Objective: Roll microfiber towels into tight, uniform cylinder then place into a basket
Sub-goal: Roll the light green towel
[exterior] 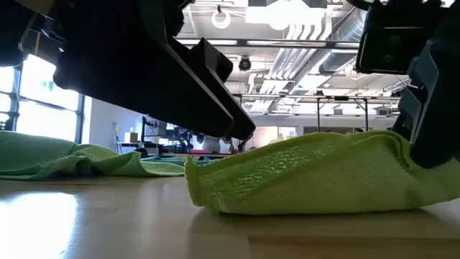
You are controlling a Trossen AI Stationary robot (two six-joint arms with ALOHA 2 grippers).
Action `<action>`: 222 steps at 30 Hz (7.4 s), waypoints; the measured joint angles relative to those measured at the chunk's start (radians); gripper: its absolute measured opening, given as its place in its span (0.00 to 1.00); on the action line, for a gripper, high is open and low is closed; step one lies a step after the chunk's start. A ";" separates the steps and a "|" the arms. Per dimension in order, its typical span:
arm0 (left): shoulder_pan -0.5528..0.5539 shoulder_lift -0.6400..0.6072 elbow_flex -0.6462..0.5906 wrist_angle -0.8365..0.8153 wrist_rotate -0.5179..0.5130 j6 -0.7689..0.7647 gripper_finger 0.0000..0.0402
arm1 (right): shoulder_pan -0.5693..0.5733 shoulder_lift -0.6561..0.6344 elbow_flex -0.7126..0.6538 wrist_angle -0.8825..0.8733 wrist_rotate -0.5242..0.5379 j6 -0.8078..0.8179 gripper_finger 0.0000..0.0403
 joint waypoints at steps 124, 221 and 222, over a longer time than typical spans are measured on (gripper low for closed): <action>0.065 0.065 -0.002 0.083 0.036 -0.093 0.27 | 0.014 0.027 0.006 -0.279 0.109 -0.367 0.17; 0.176 0.076 0.019 -0.095 0.078 -0.645 0.02 | -0.201 -0.209 0.001 -0.322 -0.489 -0.271 0.32; 0.176 0.076 0.019 -0.095 0.078 -0.648 0.02 | -0.187 -0.226 0.001 -0.316 -0.458 -0.298 0.32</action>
